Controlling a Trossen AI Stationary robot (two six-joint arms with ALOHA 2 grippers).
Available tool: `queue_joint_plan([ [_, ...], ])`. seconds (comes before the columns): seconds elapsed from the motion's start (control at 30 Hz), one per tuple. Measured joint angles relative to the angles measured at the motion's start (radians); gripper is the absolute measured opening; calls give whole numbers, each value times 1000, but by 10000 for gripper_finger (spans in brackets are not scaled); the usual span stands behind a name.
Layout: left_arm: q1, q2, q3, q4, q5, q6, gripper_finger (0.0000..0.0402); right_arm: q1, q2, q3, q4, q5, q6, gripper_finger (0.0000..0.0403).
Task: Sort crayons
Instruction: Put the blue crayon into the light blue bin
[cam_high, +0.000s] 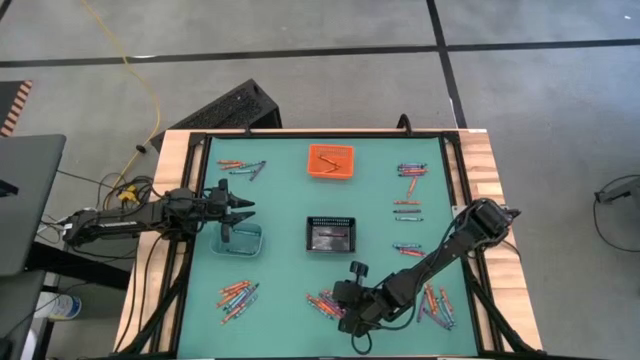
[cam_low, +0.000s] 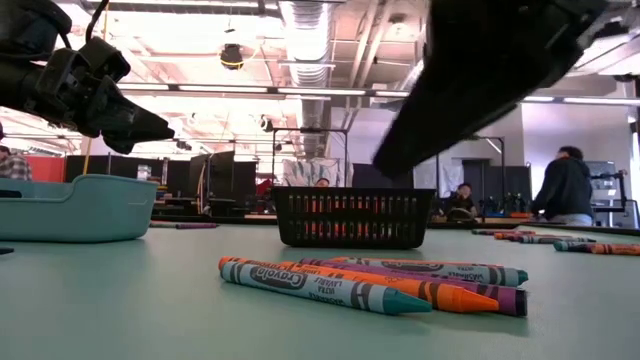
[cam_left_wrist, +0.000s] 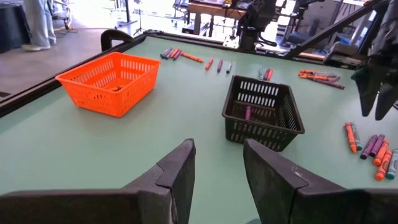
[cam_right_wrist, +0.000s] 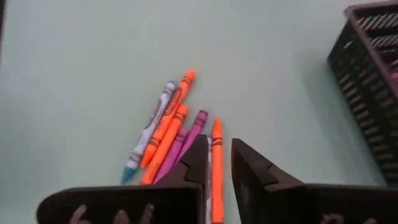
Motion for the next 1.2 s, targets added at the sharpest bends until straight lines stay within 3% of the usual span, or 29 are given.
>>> queue_joint_plan([
  [0.17,0,0,0,0,0,0,125,1,16,0,-19,-97,21,63],
  [0.6,0,0,0,0,0,0,125,28,18,-53,-63,-120,68,65],
  [1.0,0,0,0,0,0,0,125,29,18,-74,-58,-124,102,137],
  [1.2,0,0,0,0,0,0,125,38,18,-74,-70,-130,79,146],
])
